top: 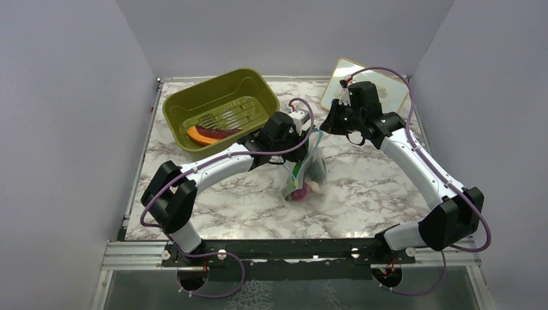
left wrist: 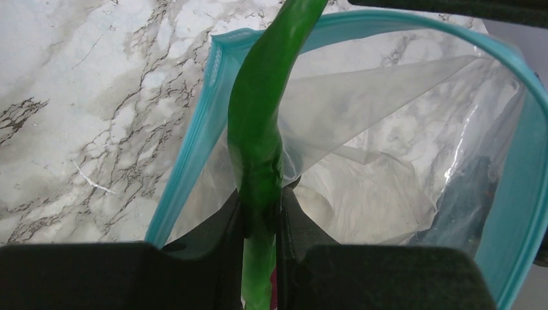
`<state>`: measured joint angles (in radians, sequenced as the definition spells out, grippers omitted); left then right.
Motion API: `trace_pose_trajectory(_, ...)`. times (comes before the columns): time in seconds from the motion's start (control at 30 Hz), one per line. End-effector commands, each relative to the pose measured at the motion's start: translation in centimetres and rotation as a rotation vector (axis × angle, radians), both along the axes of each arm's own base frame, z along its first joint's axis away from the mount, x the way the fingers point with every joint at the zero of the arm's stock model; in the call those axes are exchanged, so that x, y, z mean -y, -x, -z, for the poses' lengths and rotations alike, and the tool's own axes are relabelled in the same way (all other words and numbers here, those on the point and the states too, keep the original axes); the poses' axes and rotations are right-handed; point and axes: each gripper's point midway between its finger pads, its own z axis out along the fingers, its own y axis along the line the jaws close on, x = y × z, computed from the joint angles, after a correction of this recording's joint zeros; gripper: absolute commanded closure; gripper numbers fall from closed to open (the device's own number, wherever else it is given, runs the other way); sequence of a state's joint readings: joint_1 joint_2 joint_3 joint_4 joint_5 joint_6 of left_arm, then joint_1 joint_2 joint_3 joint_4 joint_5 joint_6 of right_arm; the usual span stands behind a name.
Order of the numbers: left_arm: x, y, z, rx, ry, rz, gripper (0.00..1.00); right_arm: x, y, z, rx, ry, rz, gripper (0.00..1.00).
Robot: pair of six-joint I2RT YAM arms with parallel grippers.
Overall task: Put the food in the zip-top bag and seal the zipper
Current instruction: Adjust the zipper food storage bag at the center of the board.
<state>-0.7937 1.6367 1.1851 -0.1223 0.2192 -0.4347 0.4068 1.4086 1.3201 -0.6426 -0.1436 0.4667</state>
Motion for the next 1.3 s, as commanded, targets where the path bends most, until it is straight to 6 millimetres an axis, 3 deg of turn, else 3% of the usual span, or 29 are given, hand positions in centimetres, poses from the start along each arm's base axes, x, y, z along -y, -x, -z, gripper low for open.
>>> trace_pose_trajectory(0.0,0.0,0.8,-1.4,0.022,0.021,0.025,0.99,-0.1,-0.7,-3.1,0.12,-0.016,-0.003,0.99)
trace_pose_trajectory(0.23,-0.3,1.1,-0.8,0.011,-0.001,0.03,0.99,-1.1,-0.3,-7.5,0.335,-0.133,-0.052,0.99)
trace_pose_trajectory(0.37,-0.4,1.1,-0.6,0.006,-0.004,0.027,0.99,-1.5,0.3,-8.5,0.397,-0.176,-0.082,0.99)
trace_pose_trajectory(0.5,-0.3,1.0,-1.0,0.016,0.003,0.027,0.99,-1.6,0.7,-7.0,0.28,-0.134,-0.097,0.98)
trace_pose_trajectory(0.63,-0.3,0.9,-1.7,0.026,0.014,0.019,0.98,-0.7,1.9,-3.1,0.039,-0.022,-0.044,0.76)
trace_pose_trajectory(0.77,-0.3,1.0,-2.2,0.03,0.024,0.012,0.98,-1.1,3.0,-2.0,-0.018,0.006,-0.023,0.61)
trace_pose_trajectory(0.87,-0.5,1.0,-2.3,0.034,0.023,0.005,0.99,-1.1,3.5,-1.1,-0.038,0.034,-0.009,0.59)
trace_pose_trajectory(0.97,-0.5,1.0,-2.2,0.036,0.021,0.005,0.98,-0.3,3.6,-0.2,-0.052,0.087,0.019,0.63)
trace_pose_trajectory(1.17,-0.6,1.3,-2.3,0.037,0.023,0.014,0.99,0.8,2.7,-0.8,0.024,0.123,0.06,0.98)
trace_pose_trajectory(1.27,-0.4,1.9,-2.8,0.063,0.049,0.064,0.98,1.4,1.7,-1.6,0.096,0.126,0.102,0.99)
